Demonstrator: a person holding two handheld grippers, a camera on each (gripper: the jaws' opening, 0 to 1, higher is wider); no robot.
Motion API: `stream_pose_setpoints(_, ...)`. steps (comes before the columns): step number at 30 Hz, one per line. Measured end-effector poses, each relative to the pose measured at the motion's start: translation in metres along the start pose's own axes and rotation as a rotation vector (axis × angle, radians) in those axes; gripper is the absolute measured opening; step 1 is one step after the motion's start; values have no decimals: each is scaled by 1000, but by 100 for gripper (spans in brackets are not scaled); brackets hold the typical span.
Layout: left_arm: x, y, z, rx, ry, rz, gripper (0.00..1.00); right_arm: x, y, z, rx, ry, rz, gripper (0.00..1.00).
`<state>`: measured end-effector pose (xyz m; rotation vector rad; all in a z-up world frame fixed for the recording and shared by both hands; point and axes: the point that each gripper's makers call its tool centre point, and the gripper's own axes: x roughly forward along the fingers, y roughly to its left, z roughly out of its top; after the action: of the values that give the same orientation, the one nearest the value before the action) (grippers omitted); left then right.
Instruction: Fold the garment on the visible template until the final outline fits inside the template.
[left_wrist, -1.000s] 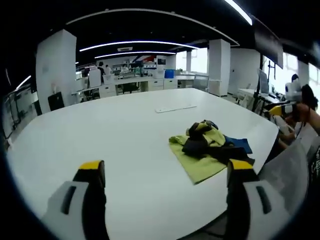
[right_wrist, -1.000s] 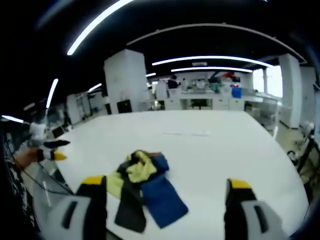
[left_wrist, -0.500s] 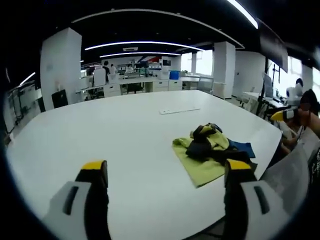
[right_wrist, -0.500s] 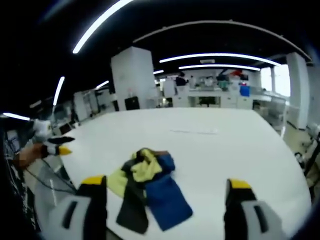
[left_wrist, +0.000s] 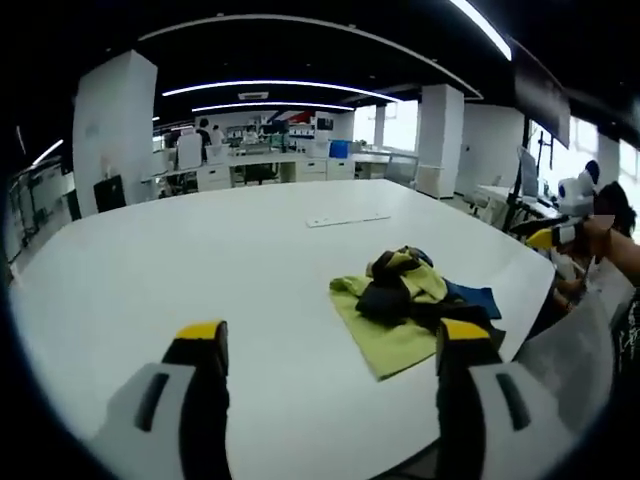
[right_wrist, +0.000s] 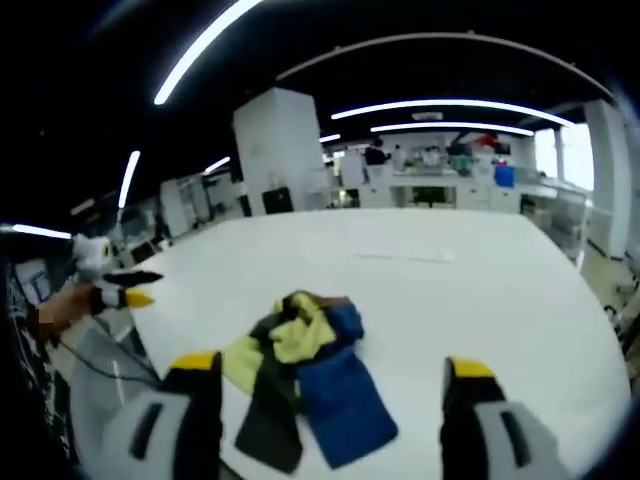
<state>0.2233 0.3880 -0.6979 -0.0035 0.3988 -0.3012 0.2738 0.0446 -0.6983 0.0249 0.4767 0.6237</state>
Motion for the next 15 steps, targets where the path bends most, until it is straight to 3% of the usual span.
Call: stream_pose_setpoints(15, 33, -18, -5, 57, -2, -73, 76, 20, -1, -15, -5, 19, 17, 89)
